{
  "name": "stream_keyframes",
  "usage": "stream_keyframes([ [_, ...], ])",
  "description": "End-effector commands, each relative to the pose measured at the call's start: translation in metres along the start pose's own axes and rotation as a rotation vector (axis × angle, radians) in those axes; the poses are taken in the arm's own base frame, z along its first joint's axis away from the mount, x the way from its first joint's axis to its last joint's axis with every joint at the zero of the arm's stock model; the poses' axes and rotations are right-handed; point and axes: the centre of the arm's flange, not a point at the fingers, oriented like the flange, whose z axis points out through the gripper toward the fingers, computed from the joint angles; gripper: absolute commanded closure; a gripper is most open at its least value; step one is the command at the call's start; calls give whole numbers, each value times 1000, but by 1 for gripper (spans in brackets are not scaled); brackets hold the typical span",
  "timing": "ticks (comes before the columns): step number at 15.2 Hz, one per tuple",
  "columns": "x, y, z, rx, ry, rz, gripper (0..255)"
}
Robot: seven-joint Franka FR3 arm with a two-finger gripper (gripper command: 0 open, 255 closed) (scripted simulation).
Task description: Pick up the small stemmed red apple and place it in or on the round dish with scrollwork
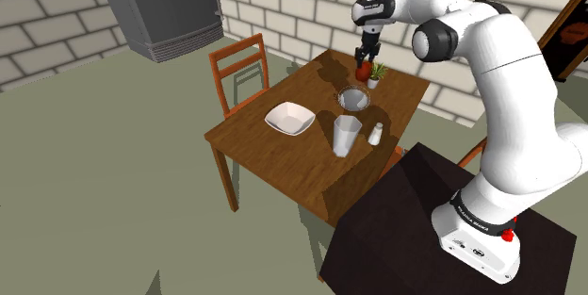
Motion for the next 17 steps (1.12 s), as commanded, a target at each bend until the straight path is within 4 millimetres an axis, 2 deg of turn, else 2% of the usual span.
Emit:
stream_keyframes([
  [1, 14, -5, 4, 2, -2, -1, 255],
  [17, 18, -5, 88, 2, -2, -1, 255],
])
